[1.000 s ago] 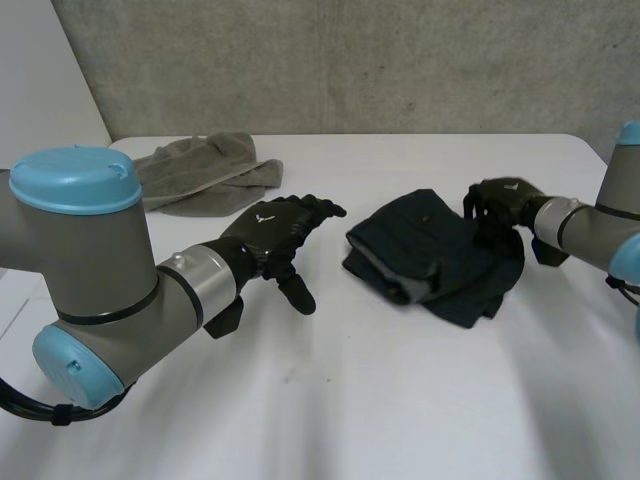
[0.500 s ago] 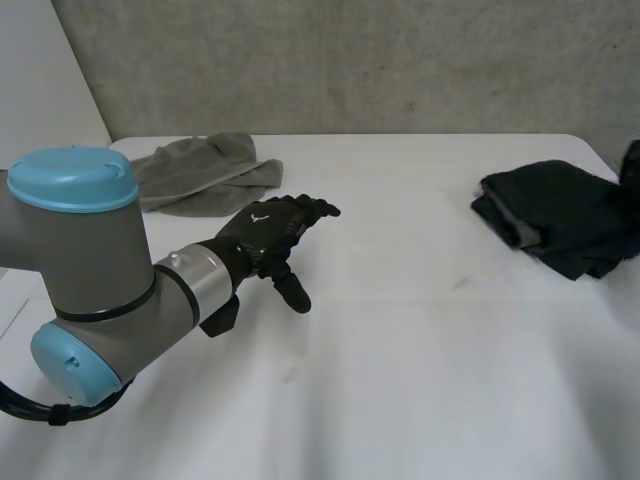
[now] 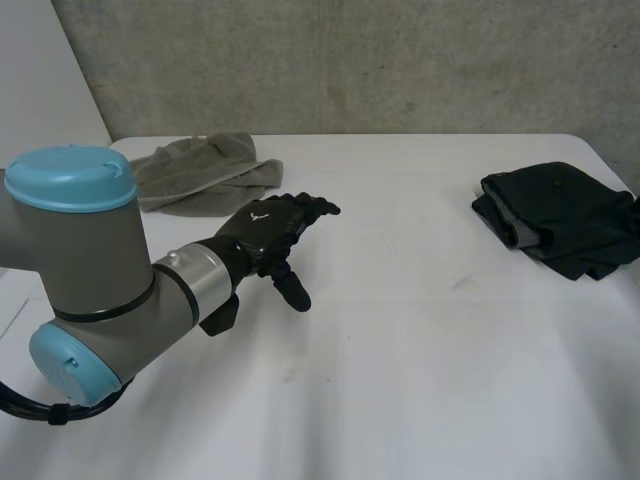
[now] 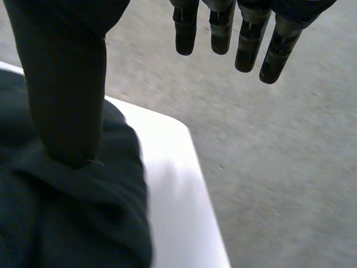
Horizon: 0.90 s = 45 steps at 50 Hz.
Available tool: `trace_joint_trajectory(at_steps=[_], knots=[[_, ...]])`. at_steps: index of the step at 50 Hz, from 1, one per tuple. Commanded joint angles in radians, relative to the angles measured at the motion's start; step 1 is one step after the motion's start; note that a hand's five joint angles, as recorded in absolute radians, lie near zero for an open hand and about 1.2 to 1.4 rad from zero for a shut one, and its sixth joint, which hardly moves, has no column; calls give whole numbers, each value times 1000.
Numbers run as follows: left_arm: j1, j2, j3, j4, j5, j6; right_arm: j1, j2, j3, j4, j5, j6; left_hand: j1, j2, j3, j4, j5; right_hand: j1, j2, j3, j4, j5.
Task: Fold the laundry.
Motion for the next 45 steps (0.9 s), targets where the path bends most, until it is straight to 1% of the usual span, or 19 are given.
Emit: trace_joint_trajectory(at_steps=[1,5,11,16,17,20,21,22,23,24,25,29,32,35,36,37,38,43,45], knots=[[0,6,-11,1,0,1,2,-64,103,75,-204,-8,19,3,-3,4,-19,-53,-113,-122,-129,-163],[0,5,-11,1,0,-1,4,-56,131,126,-230,-31,19,3,-3,4,-19,-53,-113,-122,-129,-163],[-1,5,-13,3,0,1,12,-17,103,121,-219,-34,22,6,0,7,-16,-53,-113,-122,-129,-163],[0,3,-14,3,0,1,13,56,7,119,-187,-34,19,3,-3,4,-19,-53,-113,-122,-129,-163],[0,3,-16,4,0,-1,13,75,-16,121,-171,-35,19,3,-3,4,-19,47,-14,-23,-30,-63],[0,1,-16,9,0,1,13,92,-35,118,-146,-35,19,3,-3,4,-19,566,506,497,490,457],[0,1,-16,9,0,1,12,95,-39,110,-131,-37,19,3,-3,4,-19,920,859,851,843,810],[0,1,-16,9,0,1,12,96,-39,106,-117,-37,19,3,-3,4,-19,1083,1023,1014,1007,973],[0,1,-16,9,0,1,12,96,-38,100,-101,-35,19,3,-3,4,-19,1168,1107,1099,1092,1058],[0,1,-16,11,0,1,10,96,-39,96,-83,-37,22,6,0,7,-16,1169,1108,1100,1092,1059],[0,1,-16,11,0,1,6,94,-41,92,-40,-37,22,6,0,7,-16,1169,1108,1100,1092,1059],[0,1,-16,11,0,1,-5,79,-36,90,30,-37,19,3,-3,4,-19,1169,1108,1100,1092,1059],[0,3,-16,11,0,1,-7,57,-19,99,47,-38,22,6,0,7,-16,1169,1108,1100,1092,1059],[0,3,-16,11,0,1,-4,39,13,110,46,-41,19,3,-3,4,-19,1169,1108,1100,1092,1059],[0,5,-16,11,0,1,-1,19,40,119,44,-43,22,6,0,7,-16,589,528,520,512,479],[0,5,-16,11,0,1,2,7,56,124,44,-43,19,3,-3,4,-19,156,95,86,79,46],[0,6,-16,11,0,1,2,-12,71,129,41,-43,19,3,-3,4,-19,-53,-113,-122,-129,-163],[0,14,-11,12,-1,1,4,-113,139,139,35,-40,10,-5,-11,-5,-28,-53,-113,-122,-129,-163],[0,20,-8,12,-3,1,10,-176,172,138,25,-43,8,-8,-14,-8,-31,-53,-113,-122,-129,-163]])
